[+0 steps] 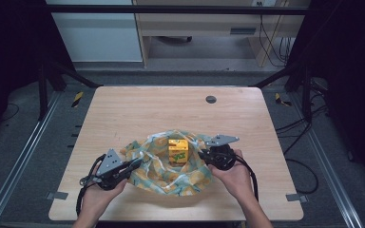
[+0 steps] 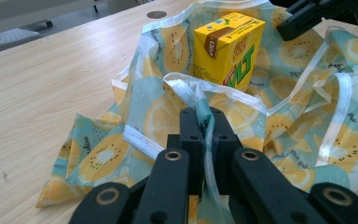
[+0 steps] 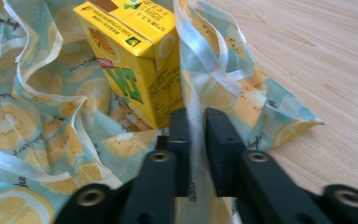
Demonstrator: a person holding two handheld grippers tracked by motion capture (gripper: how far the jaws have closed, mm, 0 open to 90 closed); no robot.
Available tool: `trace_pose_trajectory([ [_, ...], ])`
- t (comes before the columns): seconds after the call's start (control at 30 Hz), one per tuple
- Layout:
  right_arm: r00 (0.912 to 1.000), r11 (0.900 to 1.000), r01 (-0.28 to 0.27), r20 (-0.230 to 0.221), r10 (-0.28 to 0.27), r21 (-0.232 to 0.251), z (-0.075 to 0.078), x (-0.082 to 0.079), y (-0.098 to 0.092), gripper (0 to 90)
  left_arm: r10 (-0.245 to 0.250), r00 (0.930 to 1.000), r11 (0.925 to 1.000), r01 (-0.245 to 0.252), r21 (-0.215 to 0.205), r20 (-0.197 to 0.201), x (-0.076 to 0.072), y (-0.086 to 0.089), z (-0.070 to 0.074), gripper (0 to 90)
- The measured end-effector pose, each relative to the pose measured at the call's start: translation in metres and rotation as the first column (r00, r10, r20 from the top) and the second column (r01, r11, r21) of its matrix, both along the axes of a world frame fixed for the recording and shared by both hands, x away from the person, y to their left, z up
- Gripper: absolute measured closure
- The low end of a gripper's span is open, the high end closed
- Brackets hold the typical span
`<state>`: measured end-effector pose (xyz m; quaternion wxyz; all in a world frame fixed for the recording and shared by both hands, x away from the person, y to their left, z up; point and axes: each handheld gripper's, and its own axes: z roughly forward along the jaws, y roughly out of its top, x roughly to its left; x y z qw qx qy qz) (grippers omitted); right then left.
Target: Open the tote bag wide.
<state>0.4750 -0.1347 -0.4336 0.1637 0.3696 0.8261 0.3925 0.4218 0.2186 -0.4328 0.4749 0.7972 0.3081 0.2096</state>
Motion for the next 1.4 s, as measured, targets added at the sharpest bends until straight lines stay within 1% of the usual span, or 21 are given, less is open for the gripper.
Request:
trace_pose_trajectory([
  [0.17, 0.9999, 1.000, 0.013, 0.003, -0.013, 0.001, 0.004, 0.006, -0.003, 88.2, -0.004, 1.0000, 1.0000, 0.004, 0.003, -0.009, 0.002, 0.001, 0.000, 87.0],
  [0.2, 0.9998, 1.000, 0.017, 0.014, -0.017, -0.001, 0.006, 0.011, -0.005, 88.4, -0.010, 0.9997, 0.9999, 0.010, -0.003, -0.022, 0.004, 0.002, 0.000, 87.0],
  [0.23, 0.9998, 1.000, 0.017, 0.014, -0.017, -0.001, 0.006, 0.011, -0.005, 88.4, -0.010, 0.9997, 0.9999, 0.010, -0.003, -0.022, 0.004, 0.002, 0.000, 87.0],
  [0.27, 0.9995, 1.000, 0.027, 0.017, -0.027, 0.000, 0.009, 0.016, -0.006, 88.4, -0.025, 0.9988, 0.9997, 0.025, -0.006, -0.042, 0.007, 0.003, 0.001, 86.9],
  [0.3, 0.9995, 1.000, 0.027, 0.017, -0.027, 0.000, 0.009, 0.016, -0.006, 88.4, -0.025, 0.9988, 0.9997, 0.025, -0.006, -0.042, 0.007, 0.003, 0.001, 86.8],
  [0.33, 0.9992, 0.999, 0.037, 0.018, -0.037, 0.000, 0.012, 0.021, -0.008, 88.5, -0.043, 0.9967, 0.9990, 0.044, 0.001, -0.068, 0.011, 0.004, 0.001, 86.7],
  [0.37, 0.9992, 0.999, 0.037, 0.018, -0.037, 0.000, 0.012, 0.021, -0.008, 88.5, -0.043, 0.9967, 0.9990, 0.044, 0.001, -0.068, 0.011, 0.004, 0.001, 86.7],
  [0.4, 0.9989, 0.999, 0.041, 0.023, -0.041, -0.001, 0.015, 0.027, -0.009, 88.5, -0.062, 0.9933, 0.9981, 0.062, -0.001, -0.098, 0.016, 0.004, 0.003, 86.6],
  [0.43, 0.9989, 0.999, 0.041, 0.023, -0.041, -0.001, 0.015, 0.027, -0.009, 88.5, -0.062, 0.9933, 0.9981, 0.062, -0.001, -0.098, 0.016, 0.004, 0.003, 86.6],
  [0.47, 0.9986, 0.999, 0.046, 0.027, -0.046, -0.007, 0.017, 0.032, -0.011, 88.5, -0.081, 0.9885, 0.9964, 0.083, 0.013, -0.128, 0.022, 0.005, 0.005, 86.6],
  [0.53, 0.9982, 0.999, 0.052, 0.028, -0.052, -0.003, 0.018, 0.033, -0.011, 88.5, -0.088, 0.9864, 0.9954, 0.092, 0.026, -0.139, 0.025, 0.004, 0.006, 86.6],
  [0.7, 0.9982, 0.998, 0.055, 0.026, -0.054, -0.020, 0.020, 0.044, -0.012, 88.6, -0.125, 0.9717, 0.9879, 0.140, 0.066, -0.201, 0.038, 0.002, 0.013, 86.4],
  [0.8, 0.9977, 0.998, 0.066, 0.020, -0.065, -0.024, 0.018, 0.051, -0.013, 88.6, -0.121, 0.9662, 0.9855, 0.144, 0.089, -0.228, 0.047, 0.000, 0.014, 86.4],
  [0.97, 0.9966, 0.996, 0.082, 0.000, -0.082, -0.036, 0.008, 0.060, -0.016, 88.5, -0.120, 0.9605, 0.9837, 0.149, 0.100, -0.251, 0.054, -0.005, 0.007, 86.3],
  [1.0, 0.9962, 0.995, 0.086, -0.010, -0.087, -0.044, 0.004, 0.062, -0.017, 88.4, -0.123, 0.9561, 0.9820, 0.156, 0.107, -0.266, 0.056, -0.007, 0.002, 86.3],
  [1.03, 0.9962, 0.995, 0.086, -0.010, -0.087, -0.044, 0.004, 0.062, -0.017, 88.4, -0.123, 0.9561, 0.9820, 0.156, 0.107, -0.266, 0.056, -0.007, 0.002, 86.3],
  [1.07, 0.9951, 0.994, 0.095, -0.026, -0.096, -0.046, 0.000, 0.065, -0.018, 88.3, -0.122, 0.9504, 0.9810, 0.160, 0.111, -0.286, 0.059, -0.009, -0.004, 86.3],
  [1.1, 0.9951, 0.994, 0.095, -0.026, -0.096, -0.046, 0.000, 0.065, -0.018, 88.3, -0.122, 0.9504, 0.9810, 0.160, 0.111, -0.286, 0.059, -0.009, -0.004, 86.3],
  [1.2, 0.9936, 0.993, 0.104, -0.041, -0.106, -0.048, -0.005, 0.071, -0.019, 88.1, -0.126, 0.9382, 0.9778, 0.172, 0.119, -0.322, 0.064, -0.009, -0.010, 86.1],
  [1.33, 0.9931, 0.993, 0.105, -0.047, -0.107, -0.050, -0.007, 0.075, -0.020, 87.5, -0.128, 0.9342, 0.9765, 0.178, 0.122, -0.333, 0.064, -0.008, -0.012, 85.5],
  [1.4, 0.9934, 0.993, 0.105, -0.041, -0.107, -0.047, -0.004, 0.076, -0.019, 82.0, -0.132, 0.9313, 0.9751, 0.184, 0.124, -0.339, 0.064, -0.008, -0.010, 79.6],
])
